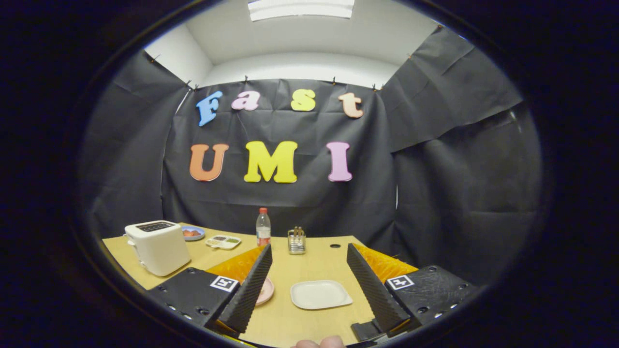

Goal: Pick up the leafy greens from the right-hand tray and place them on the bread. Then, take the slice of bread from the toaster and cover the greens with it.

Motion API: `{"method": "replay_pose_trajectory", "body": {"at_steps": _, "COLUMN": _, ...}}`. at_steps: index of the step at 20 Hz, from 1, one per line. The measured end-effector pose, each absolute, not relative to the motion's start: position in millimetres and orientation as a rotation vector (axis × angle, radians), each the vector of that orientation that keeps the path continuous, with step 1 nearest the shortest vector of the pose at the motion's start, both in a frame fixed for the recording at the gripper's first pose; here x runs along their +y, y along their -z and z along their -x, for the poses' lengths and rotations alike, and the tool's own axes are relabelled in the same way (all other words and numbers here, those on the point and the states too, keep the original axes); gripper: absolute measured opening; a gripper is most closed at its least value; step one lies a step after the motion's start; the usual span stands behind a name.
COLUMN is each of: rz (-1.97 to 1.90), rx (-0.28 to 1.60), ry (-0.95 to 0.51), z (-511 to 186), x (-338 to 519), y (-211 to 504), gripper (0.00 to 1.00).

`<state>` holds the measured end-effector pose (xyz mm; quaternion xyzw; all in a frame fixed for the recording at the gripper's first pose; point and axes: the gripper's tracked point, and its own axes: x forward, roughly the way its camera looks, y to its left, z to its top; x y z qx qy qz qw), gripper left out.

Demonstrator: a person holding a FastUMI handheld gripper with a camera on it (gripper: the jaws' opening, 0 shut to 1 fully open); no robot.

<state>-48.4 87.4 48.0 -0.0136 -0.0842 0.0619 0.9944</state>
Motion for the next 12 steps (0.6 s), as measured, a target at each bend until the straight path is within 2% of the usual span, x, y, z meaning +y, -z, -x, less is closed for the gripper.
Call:
{"method": "replay_pose_trajectory", "body": {"at_steps": 4, "rz": 0.013, "rx": -0.214, "ry": -0.124, "z": 71.3, "x": 80.9, "y": -56.6, "gripper": 0.95}}
{"method": "replay_pose_trajectory", "body": {"at_steps": 12, "rz": 0.015, "rx": -0.183, "ry": -0.111, "z": 69.7, "x": 75.9, "y": -58.5, "gripper": 0.95}}
